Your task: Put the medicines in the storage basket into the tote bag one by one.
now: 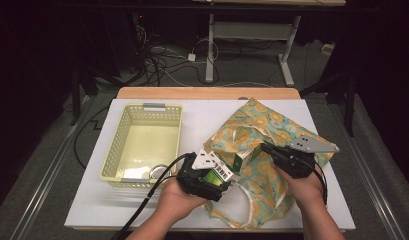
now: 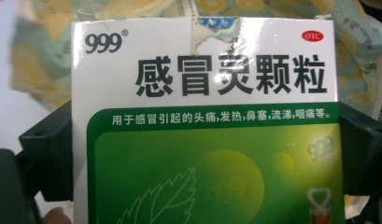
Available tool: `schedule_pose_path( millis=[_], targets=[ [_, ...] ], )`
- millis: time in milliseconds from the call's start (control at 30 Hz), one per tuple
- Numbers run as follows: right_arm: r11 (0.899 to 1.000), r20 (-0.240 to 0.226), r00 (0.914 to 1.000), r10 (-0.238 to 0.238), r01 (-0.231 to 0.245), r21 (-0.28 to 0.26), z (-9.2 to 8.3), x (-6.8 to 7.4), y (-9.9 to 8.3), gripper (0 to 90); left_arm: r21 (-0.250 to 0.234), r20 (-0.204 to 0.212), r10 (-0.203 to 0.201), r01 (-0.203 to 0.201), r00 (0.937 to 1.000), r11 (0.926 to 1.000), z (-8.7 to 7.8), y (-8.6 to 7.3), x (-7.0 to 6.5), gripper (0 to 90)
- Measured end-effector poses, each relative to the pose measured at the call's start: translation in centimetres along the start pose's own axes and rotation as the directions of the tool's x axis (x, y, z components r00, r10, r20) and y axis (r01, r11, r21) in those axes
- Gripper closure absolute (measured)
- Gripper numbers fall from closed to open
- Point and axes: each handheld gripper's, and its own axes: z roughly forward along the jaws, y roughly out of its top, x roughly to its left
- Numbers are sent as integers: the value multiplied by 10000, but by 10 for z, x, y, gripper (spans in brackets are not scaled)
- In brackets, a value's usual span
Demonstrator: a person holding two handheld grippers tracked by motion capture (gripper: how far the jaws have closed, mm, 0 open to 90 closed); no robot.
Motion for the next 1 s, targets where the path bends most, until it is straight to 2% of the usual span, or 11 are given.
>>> schedule_pose_path(
  millis=[67, 167, 333, 533, 900, 1000],
  targets=[
    [10000, -4, 10000, 1, -1, -9, 0, 0, 0, 900, 238, 166, 104, -108, 9998, 9997, 11, 2, -3, 53],
    [10000, -15, 10000, -9, 9, -15, 0, 0, 0, 900, 401, 216, 150, -158, 9997, 9991, 18, 4, -5, 53],
    [10000, -41, 10000, -11, 11, -45, -1, 1, 1, 900, 723, 304, 88, -110, 9995, 9973, 35, 10, -6, 53],
    [10000, -68, 10000, -42, 42, -42, 0, 2, 2, 900, 958, 311, 30, -60, 9995, 9954, 48, 15, -6, 53],
    [9999, -105, 9999, -45, 44, -125, 0, 1, 2, 900, 1038, -22, 89, -86, 10000, 9946, 65, 30, -7, 53],
    [9999, -101, 9999, -26, 25, -159, -1, 2, 3, 900, 1022, 14, 90, -91, 10000, 9947, 69, 33, -10, 53]
  ],
)
